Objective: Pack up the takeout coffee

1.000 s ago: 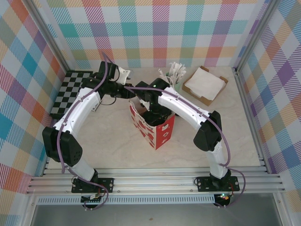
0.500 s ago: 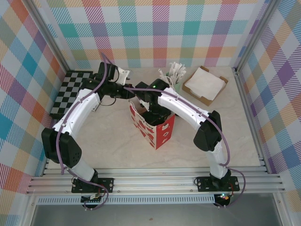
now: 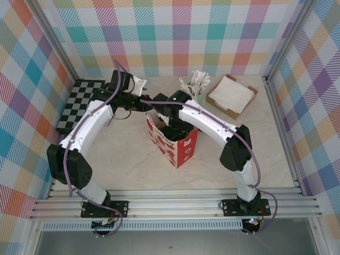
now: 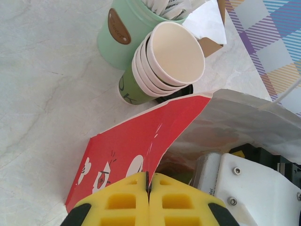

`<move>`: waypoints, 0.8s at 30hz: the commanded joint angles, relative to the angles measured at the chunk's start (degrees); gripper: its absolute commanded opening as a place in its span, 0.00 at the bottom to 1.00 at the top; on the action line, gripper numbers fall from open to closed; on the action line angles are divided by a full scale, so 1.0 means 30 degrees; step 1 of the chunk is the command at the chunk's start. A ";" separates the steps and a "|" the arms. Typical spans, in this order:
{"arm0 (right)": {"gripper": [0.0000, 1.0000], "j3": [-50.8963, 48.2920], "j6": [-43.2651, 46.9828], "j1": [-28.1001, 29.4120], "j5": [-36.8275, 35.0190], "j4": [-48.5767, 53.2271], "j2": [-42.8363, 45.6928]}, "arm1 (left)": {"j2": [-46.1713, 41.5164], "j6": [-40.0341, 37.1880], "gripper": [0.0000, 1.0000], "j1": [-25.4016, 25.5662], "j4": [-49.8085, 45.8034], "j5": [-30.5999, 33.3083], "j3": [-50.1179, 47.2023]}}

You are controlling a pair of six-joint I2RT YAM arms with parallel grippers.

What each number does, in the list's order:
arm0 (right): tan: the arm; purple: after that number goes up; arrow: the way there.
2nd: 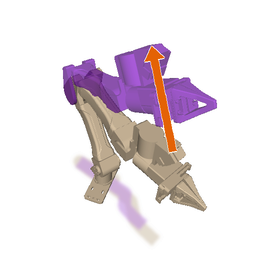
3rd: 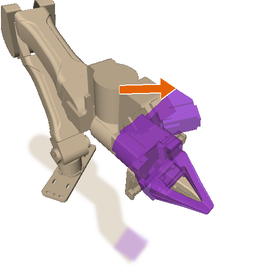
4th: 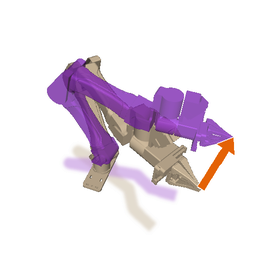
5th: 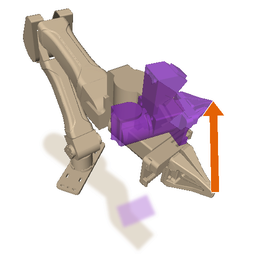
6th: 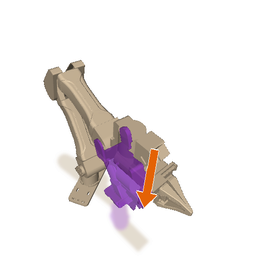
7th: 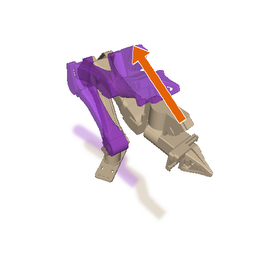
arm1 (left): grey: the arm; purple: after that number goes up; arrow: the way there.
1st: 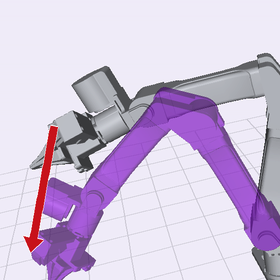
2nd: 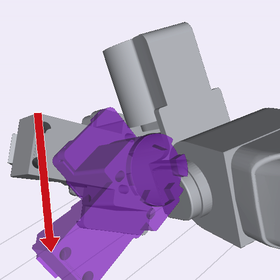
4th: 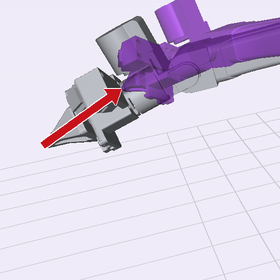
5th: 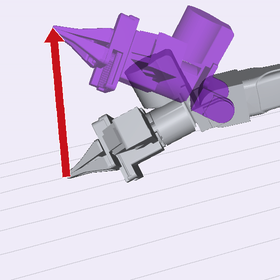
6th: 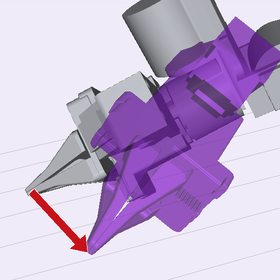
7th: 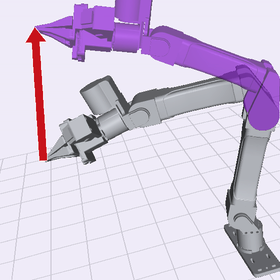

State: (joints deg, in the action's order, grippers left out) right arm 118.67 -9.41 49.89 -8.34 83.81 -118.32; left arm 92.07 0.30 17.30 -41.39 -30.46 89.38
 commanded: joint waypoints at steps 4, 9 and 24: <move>0.58 -0.0279 0.0277 0.0100 0.0112 -0.0754 0.0948 | -0.0471 -0.0078 0.00 -0.0112 -0.0457 -0.0299 0.0026; 0.58 -0.0324 0.0733 0.0114 0.0435 -0.1182 0.1122 | -0.0563 -0.0152 0.00 -0.0112 -0.0612 -0.0294 0.0066; 0.58 -0.0475 0.0412 -0.0034 -0.0388 -0.0970 0.0712 | -0.0515 -0.0348 0.00 -0.0083 -0.0689 -0.0160 0.0074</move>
State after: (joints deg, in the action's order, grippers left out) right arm 117.84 -8.27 49.89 -8.56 80.73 -117.58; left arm 91.85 0.21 17.32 -41.78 -30.41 89.38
